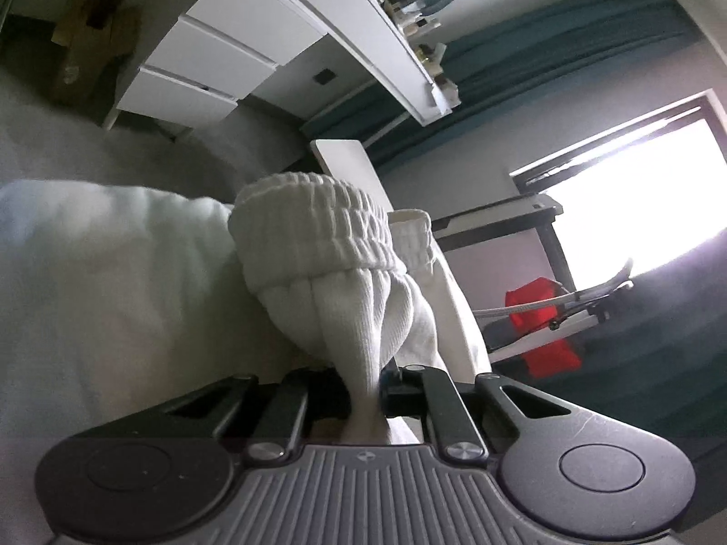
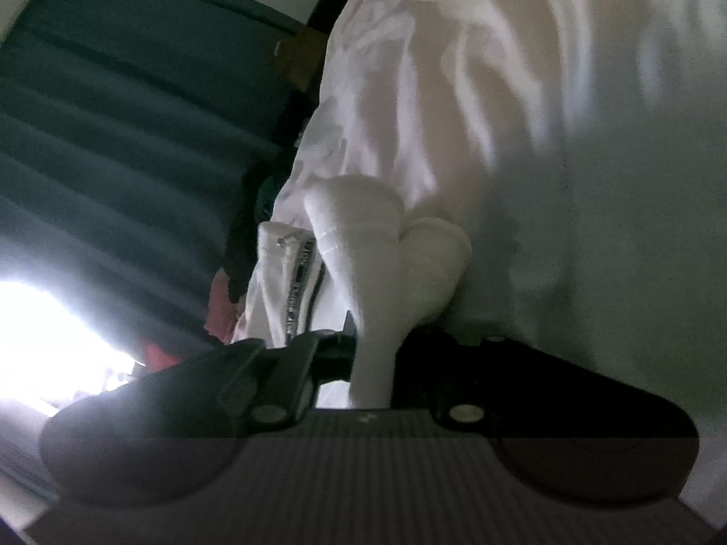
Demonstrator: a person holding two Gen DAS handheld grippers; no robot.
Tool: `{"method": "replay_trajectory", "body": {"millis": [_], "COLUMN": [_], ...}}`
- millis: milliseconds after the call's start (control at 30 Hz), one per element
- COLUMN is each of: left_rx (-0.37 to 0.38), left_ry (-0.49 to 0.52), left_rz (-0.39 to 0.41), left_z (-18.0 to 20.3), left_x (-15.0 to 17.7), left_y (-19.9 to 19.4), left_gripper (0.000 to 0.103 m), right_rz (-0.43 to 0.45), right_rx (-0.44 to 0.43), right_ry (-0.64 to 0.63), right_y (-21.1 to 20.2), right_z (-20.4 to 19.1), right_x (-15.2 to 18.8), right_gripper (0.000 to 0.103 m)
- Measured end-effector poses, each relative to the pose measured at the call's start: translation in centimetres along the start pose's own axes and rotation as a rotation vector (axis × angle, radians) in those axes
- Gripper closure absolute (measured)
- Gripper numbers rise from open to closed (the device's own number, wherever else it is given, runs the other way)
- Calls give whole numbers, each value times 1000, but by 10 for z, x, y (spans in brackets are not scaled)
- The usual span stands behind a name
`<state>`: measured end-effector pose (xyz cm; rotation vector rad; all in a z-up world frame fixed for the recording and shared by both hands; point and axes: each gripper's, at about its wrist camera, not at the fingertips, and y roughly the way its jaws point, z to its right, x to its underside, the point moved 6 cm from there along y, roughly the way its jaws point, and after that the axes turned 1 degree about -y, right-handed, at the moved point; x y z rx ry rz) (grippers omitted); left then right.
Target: Fold clothes
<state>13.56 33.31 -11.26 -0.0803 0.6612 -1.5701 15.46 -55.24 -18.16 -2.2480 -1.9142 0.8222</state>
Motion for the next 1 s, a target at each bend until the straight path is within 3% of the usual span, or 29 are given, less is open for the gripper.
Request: {"method": "replay_trajectory", "body": {"millis": [300, 500, 600, 667, 700, 800, 1000], "left_rx": [40, -62, -79, -106, -124, -144, -75], "left_ry": [30, 115, 132, 169, 194, 274, 506], "left_rz": [-35, -121, -173, -180, -174, -143, -51], "left_z": [8, -8, -16, -19, -20, -15, 31], "left_x": [0, 8, 10, 12, 14, 21, 51], "left_y": [-62, -76, -80, -89, -95, -119, -151], "left_gripper": [93, 89, 75, 43, 39, 35, 26], "right_rz": [20, 19, 19, 22, 22, 42, 134], "right_rx": [27, 104, 116, 125, 129, 120, 53], "right_ry": [20, 54, 15, 13, 14, -4, -75], "right_y": [-99, -130, -129, -131, -131, -124, -103], "right_z": [32, 56, 55, 58, 59, 52, 20], "right_x": [-5, 4, 6, 7, 7, 0, -30], "right_gripper": [90, 90, 90, 90, 90, 90, 90]}}
